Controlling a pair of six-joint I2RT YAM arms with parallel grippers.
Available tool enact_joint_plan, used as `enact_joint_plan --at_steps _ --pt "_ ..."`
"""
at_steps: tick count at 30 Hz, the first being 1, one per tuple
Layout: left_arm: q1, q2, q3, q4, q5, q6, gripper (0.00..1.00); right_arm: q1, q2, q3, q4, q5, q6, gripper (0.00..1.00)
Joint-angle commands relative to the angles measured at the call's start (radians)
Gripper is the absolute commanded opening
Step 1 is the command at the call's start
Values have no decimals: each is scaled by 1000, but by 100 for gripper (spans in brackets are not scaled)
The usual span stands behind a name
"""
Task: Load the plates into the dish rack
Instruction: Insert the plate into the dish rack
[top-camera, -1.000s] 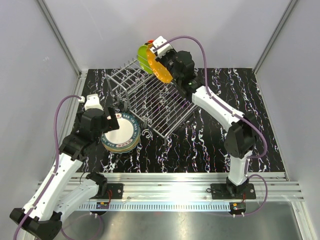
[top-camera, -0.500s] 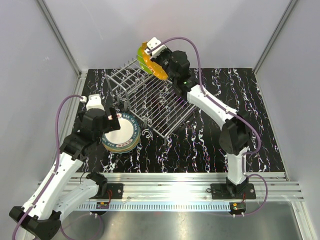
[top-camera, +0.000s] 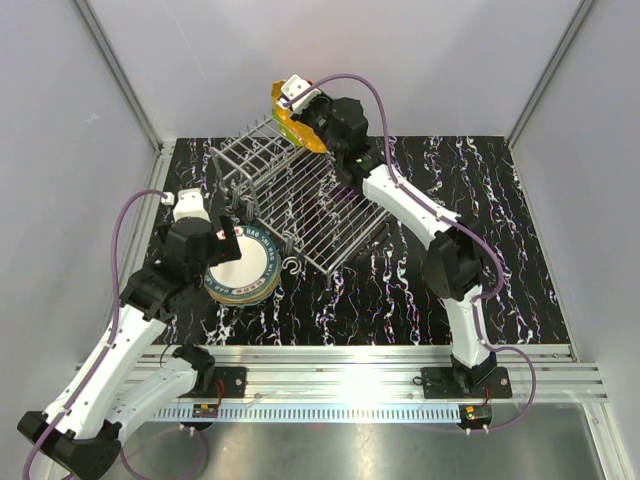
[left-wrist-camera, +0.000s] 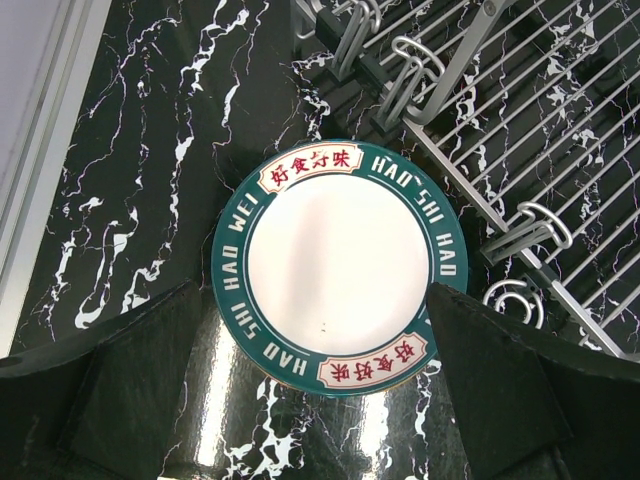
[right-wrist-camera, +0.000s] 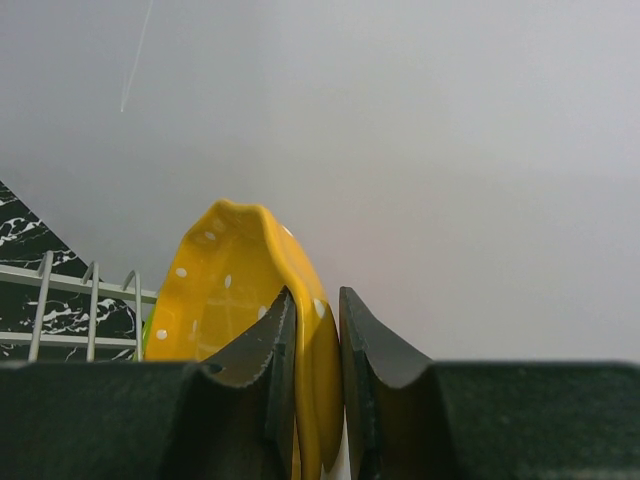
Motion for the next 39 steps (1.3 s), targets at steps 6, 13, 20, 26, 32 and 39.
enact_joint_plan --at_steps 6,13,20,26,32,39 --pt "-7 3 5 40 -32 10 99 13 37 173 166 -26 -5 0" --pt "-14 5 2 40 -32 8 99 13 75 187 199 -26 -2 0" --pt "-22 8 3 39 -35 8 99 17 72 169 293 6 -16 0" --pt "-26 8 5 39 -40 10 99 16 96 199 339 21 -5 0" --pt "-30 9 3 39 -45 10 99 19 120 219 410 52 -1 0" --pt "-34 12 6 39 -46 10 99 16 130 232 419 49 5 0"
